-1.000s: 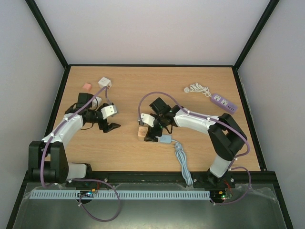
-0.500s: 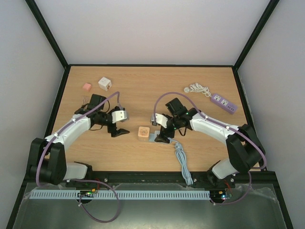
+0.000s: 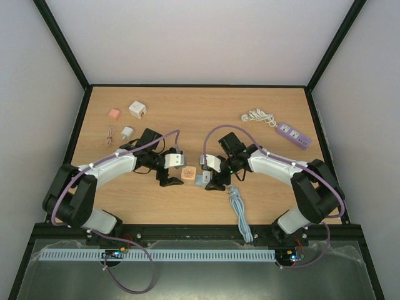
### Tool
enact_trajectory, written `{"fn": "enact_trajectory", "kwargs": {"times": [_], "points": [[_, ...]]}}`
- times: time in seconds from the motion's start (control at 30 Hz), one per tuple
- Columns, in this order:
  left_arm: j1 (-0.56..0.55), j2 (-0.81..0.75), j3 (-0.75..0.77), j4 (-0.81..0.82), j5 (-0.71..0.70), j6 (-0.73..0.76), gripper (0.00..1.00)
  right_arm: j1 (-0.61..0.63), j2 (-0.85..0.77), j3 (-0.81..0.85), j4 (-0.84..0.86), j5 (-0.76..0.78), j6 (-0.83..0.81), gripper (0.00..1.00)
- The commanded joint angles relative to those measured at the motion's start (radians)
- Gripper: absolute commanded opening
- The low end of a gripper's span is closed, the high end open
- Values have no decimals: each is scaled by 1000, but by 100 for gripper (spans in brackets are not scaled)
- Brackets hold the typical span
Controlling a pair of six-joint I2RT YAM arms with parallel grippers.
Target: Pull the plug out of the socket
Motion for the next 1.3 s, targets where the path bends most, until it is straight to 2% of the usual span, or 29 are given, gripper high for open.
{"fn": "enact_trajectory", "kwargs": {"times": [0.0, 0.27, 0.47, 0.63, 0.73, 1.1, 1.27], "points": [[-33, 35, 23, 45, -4, -22, 96, 0, 29, 13, 8, -36, -36, 83], [-74, 76, 48, 48, -25, -25, 90, 0, 49, 7, 32, -34, -35, 63], [-87, 75, 43, 64, -45, -33, 76, 2, 52, -1, 45, -25, -35, 50], [-87, 53, 31, 107, -21, -80, 58, 2, 54, -14, 53, -11, -36, 41], [-85, 51, 37, 113, 5, -100, 54, 2, 50, -17, 57, -6, -34, 36], [-47, 48, 53, 108, 124, -138, 49, 32, 63, -34, 86, 84, -19, 19], [-60, -10, 6, 131, 69, -79, 48, 40, 95, -18, 80, 105, -7, 10]]}}
